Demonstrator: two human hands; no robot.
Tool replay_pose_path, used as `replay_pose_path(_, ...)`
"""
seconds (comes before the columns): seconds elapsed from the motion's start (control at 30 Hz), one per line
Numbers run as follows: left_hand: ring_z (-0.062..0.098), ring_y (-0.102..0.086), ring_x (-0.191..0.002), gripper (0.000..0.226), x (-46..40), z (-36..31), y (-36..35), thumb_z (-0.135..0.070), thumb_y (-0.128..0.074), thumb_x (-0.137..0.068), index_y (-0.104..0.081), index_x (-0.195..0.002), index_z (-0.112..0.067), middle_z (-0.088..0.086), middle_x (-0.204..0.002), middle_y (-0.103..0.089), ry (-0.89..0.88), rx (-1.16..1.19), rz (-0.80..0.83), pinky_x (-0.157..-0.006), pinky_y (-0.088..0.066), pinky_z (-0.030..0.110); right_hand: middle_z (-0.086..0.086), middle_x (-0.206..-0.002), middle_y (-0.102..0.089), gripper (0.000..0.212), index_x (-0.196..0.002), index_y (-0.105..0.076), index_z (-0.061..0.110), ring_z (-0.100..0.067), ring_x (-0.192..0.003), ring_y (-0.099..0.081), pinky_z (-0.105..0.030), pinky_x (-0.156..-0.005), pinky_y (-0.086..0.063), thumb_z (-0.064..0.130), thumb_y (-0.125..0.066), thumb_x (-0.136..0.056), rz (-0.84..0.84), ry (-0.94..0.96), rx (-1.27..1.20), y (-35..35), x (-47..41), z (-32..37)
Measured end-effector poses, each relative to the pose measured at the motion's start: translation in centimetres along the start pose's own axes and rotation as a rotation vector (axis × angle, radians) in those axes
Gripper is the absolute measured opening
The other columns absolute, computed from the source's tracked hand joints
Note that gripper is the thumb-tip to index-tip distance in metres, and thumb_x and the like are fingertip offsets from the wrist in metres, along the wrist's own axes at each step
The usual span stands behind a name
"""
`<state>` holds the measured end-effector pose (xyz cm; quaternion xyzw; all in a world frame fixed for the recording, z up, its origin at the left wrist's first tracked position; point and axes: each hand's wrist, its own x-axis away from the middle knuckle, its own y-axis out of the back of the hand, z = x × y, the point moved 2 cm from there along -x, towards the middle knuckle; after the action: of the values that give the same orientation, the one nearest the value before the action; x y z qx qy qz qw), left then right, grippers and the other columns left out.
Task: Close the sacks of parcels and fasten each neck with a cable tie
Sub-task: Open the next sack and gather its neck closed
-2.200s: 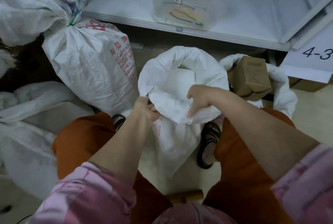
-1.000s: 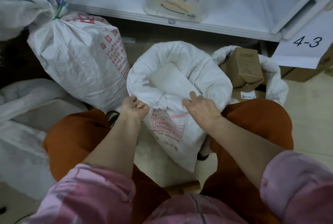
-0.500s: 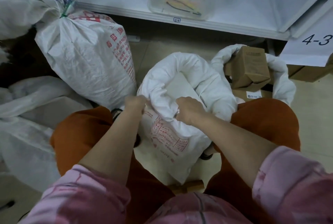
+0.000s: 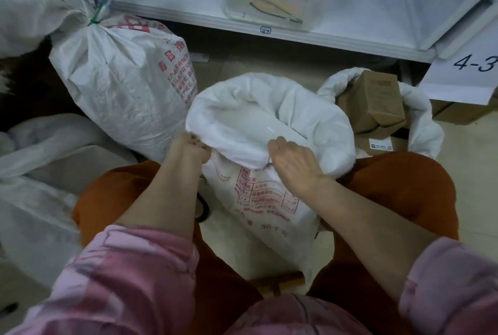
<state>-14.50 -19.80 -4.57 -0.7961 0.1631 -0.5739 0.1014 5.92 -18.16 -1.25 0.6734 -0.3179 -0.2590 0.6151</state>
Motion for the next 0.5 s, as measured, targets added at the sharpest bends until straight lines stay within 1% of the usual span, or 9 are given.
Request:
replay_pose_path(0.07,0.010,-0.033,-0.030,0.033,-0.2,0.6,1.5,-0.016,-0.050,-0.095,-0.048,-0.062,-0.013,-0.001,-0.042,-0.047,0.065,0.141,0.055,-0.032,-0.031,0.013,-0.007,-0.058,-0.050,0.058,-0.065,-0.053,0.007,-0.021,-0.037,-0.045,-0.020,-0.040,-0.017,-0.016,-0.075,-0.017,-0.100,0.064,-0.008,0.3,-0.3,-0.1)
replay_pose_path(0.13,0.007,-0.027,-0.030,0.032,-0.7,0.8,2.6,-0.019,-0.046,-0.096,-0.046,-0.064,-0.016,-0.005,-0.046,-0.041,0.095,0.060,0.055,-0.030,-0.026,0.013,-0.008,-0.057,-0.050,0.058,-0.064,-0.053,0.007,-0.021,-0.036,-0.045,-0.019,-0.041,-0.018,-0.017,-0.074,-0.015,-0.117,0.115,-0.005,0.4,-0.5,-0.3)
replay_pose_path(0.2,0.005,-0.033,-0.040,0.029,-1.4,0.0,3.2,-0.019,-0.039,-0.099,-0.047,-0.072,-0.016,-0.006,-0.060,-0.040,-0.017,-0.336,-0.057,-0.030,-0.029,0.014,-0.006,-0.056,-0.050,0.055,-0.063,-0.054,0.008,-0.020,-0.036,-0.045,-0.019,-0.041,-0.018,-0.012,-0.078,-0.017,-0.072,0.145,0.025,-0.2,-0.4,-0.5)
replay_pose_path(0.23,0.006,-0.043,-0.050,0.023,-1.6,-0.3,3.4,-0.018,-0.037,-0.100,-0.051,-0.082,-0.016,-0.004,-0.069,-0.045,-0.148,-0.669,-0.146,-0.037,-0.039,0.014,-0.005,-0.056,-0.050,0.052,-0.062,-0.055,0.009,-0.019,-0.036,-0.044,-0.019,-0.041,-0.017,-0.009,-0.079,-0.019,-0.052,0.165,0.059,-0.5,-0.4,-0.6)
replay_pose_path(0.27,0.010,-0.054,-0.066,0.017,-0.9,-0.2,3.2,-0.021,-0.039,-0.100,-0.054,-0.096,-0.015,-0.001,-0.083,-0.055,-0.268,-0.849,-0.201,-0.053,-0.049,0.016,-0.004,-0.055,-0.050,0.049,-0.061,-0.055,0.010,-0.018,-0.036,-0.043,-0.019,-0.041,-0.016,-0.008,-0.080,-0.022,-0.045,0.187,0.093,-0.9,-0.5,-0.6)
replay_pose_path(0.3,0.016,-0.060,-0.083,0.026,-0.2,0.2,2.8,-0.029,-0.042,-0.098,-0.055,-0.113,-0.011,0.005,-0.100,-0.061,-0.383,-0.940,-0.270,-0.067,-0.052,0.023,-0.003,-0.055,-0.049,0.046,-0.060,-0.055,0.010,-0.018,-0.035,-0.042,-0.019,-0.041,-0.016,-0.007,-0.079,-0.024,-0.053,0.212,0.128,-1.3,-0.5,-0.5)
replay_pose_path(0.33,0.022,-0.061,-0.089,0.045,0.3,1.0,2.4,-0.041,-0.047,-0.094,-0.052,-0.123,-0.006,0.010,-0.112,-0.062,-0.438,-0.950,-0.270,-0.072,-0.052,0.029,-0.003,-0.055,-0.049,0.044,-0.059,-0.055,0.011,-0.018,-0.036,-0.042,-0.020,-0.041,-0.016,-0.007,-0.078,-0.026,-0.059,0.238,0.156,-1.3,-0.4,-0.1)
replay_pose_path(0.4,0.028,-0.062,-0.088,0.066,1.4,2.9,1.5,-0.055,-0.052,-0.087,-0.051,-0.125,-0.001,0.014,-0.113,-0.063,-0.384,-0.944,-0.169,-0.071,-0.050,0.032,-0.003,-0.057,-0.049,0.039,-0.060,-0.055,0.011,-0.018,-0.037,-0.042,-0.021,-0.041,-0.018,-0.008,-0.071,-0.031,-0.088,0.303,0.185,-1.5,-0.3,0.6)
replay_pose_path(0.5,0.029,-0.060,-0.100,0.050,1.0,4.5,0.1,-0.033,-0.056,-0.091,-0.046,-0.131,-0.004,0.013,-0.117,-0.058,-0.237,-0.696,-0.179,-0.081,-0.052,0.034,-0.005,-0.058,-0.050,0.027,-0.062,-0.056,0.010,-0.019,-0.038,-0.042,-0.022,-0.043,-0.019,-0.007,-0.054,-0.042,-0.209,0.370,0.174,-1.8,0.2,0.7)
